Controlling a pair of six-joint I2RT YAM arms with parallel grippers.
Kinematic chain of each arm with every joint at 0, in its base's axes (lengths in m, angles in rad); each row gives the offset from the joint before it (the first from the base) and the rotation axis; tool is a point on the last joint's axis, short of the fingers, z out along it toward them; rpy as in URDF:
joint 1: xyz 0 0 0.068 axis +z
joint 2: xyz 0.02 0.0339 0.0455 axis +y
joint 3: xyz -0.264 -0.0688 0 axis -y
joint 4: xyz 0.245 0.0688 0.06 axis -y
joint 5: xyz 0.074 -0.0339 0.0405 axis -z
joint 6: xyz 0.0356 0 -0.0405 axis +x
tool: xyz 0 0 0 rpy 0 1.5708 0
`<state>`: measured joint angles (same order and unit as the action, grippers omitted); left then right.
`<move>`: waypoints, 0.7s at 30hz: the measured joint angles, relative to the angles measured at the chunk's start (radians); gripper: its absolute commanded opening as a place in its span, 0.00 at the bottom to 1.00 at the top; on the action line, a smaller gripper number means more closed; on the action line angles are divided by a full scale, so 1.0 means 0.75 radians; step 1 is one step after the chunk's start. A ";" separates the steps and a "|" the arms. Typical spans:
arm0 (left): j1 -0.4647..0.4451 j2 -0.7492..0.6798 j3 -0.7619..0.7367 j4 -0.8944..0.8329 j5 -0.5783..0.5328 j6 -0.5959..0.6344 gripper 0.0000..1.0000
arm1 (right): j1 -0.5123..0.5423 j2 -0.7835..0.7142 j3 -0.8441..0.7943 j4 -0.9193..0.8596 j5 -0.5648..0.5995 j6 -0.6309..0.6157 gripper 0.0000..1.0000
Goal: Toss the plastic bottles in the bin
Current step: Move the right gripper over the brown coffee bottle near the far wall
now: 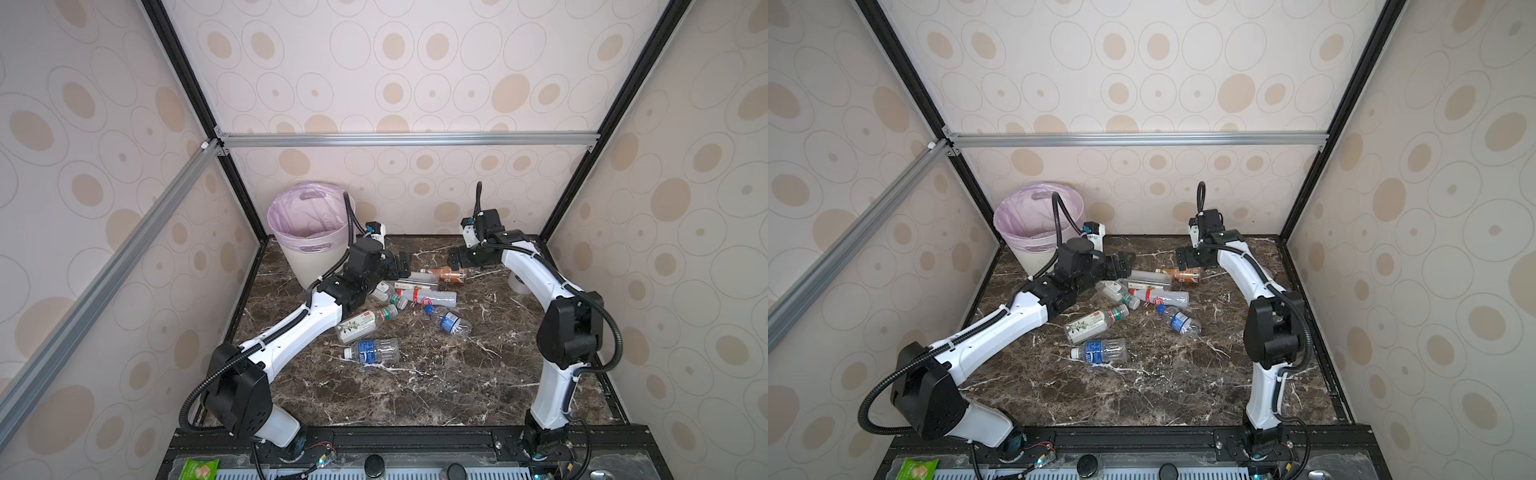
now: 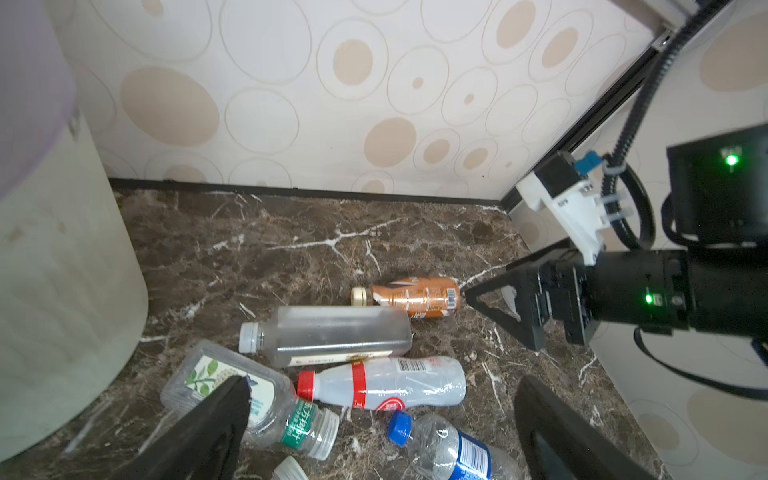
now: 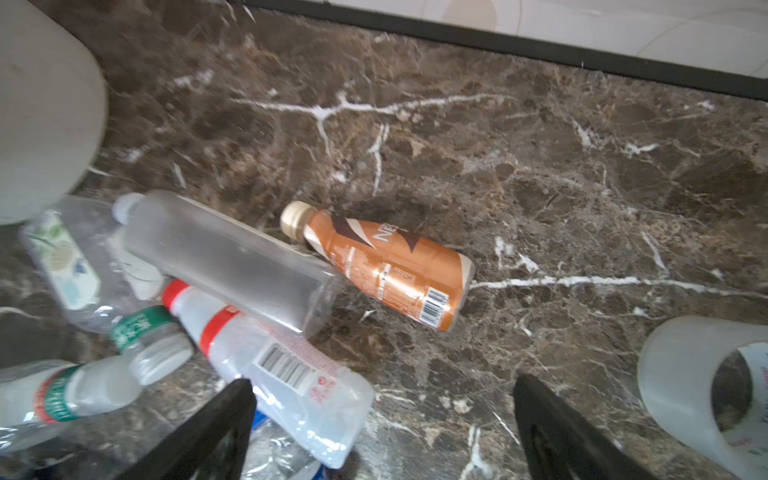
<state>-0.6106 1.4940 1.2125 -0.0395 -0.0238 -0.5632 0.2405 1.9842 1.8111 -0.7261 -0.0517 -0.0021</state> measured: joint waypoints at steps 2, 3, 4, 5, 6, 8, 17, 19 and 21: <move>-0.006 -0.004 -0.052 0.017 0.005 -0.025 0.99 | 0.000 0.056 0.043 -0.022 0.042 -0.051 0.99; -0.007 -0.005 -0.066 0.026 0.006 -0.034 0.99 | 0.000 0.075 0.055 -0.030 0.057 -0.073 0.99; -0.007 -0.006 -0.076 0.036 0.007 -0.042 0.99 | 0.000 0.092 0.064 -0.037 0.067 -0.096 0.99; -0.007 -0.006 -0.083 0.048 0.008 -0.050 0.99 | 0.000 0.108 0.074 -0.048 0.073 -0.117 0.98; -0.007 -0.006 -0.087 0.059 0.010 -0.056 0.99 | 0.000 0.122 0.084 -0.056 0.074 -0.135 0.96; -0.007 -0.006 -0.096 0.084 0.020 -0.071 0.99 | 0.001 0.166 0.122 -0.078 0.073 -0.171 0.95; -0.007 0.004 -0.106 0.131 0.056 -0.097 0.99 | 0.001 0.380 0.359 -0.193 0.059 -0.309 0.89; -0.007 0.011 -0.106 0.138 0.059 -0.097 0.99 | 0.002 0.399 0.366 -0.208 0.060 -0.339 0.88; -0.008 0.019 -0.106 0.142 0.062 -0.097 0.99 | 0.002 0.422 0.384 -0.227 0.057 -0.365 0.86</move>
<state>-0.6163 1.5085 1.1332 0.0673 0.0223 -0.6361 0.2420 2.3005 2.0987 -0.8967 -0.0086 -0.2756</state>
